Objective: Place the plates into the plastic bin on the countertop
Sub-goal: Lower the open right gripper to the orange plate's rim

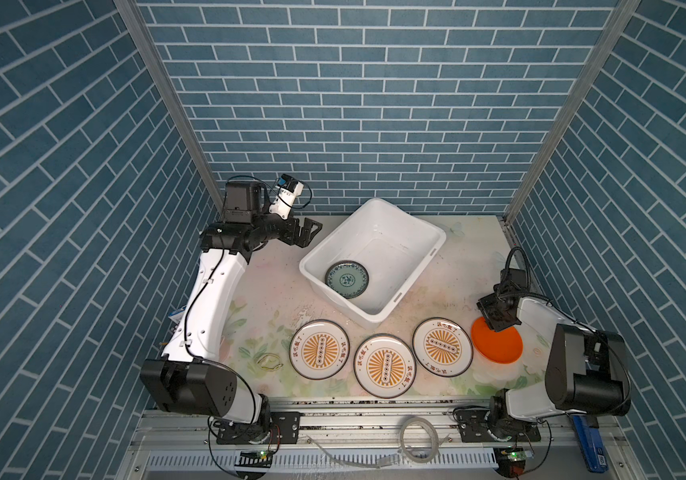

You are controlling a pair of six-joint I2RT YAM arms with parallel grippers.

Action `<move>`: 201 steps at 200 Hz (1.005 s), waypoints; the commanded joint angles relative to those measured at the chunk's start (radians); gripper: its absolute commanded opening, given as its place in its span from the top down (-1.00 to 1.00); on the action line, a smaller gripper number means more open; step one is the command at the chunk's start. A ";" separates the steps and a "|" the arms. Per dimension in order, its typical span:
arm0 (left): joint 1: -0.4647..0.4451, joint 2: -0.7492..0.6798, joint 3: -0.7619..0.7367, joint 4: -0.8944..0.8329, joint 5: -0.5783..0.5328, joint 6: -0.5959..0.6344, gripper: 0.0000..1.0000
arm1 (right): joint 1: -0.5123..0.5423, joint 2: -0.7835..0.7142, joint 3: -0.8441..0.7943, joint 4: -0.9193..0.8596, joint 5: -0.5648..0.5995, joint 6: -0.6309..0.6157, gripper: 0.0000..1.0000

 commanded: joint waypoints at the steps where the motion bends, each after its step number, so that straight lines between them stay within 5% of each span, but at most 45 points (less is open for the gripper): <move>1: -0.005 -0.012 0.001 0.005 -0.003 0.006 -0.99 | -0.002 0.014 0.017 0.015 -0.003 0.026 0.11; 201: -0.005 -0.014 0.003 0.013 -0.005 0.004 -0.99 | 0.022 0.179 0.164 0.126 -0.087 0.035 0.15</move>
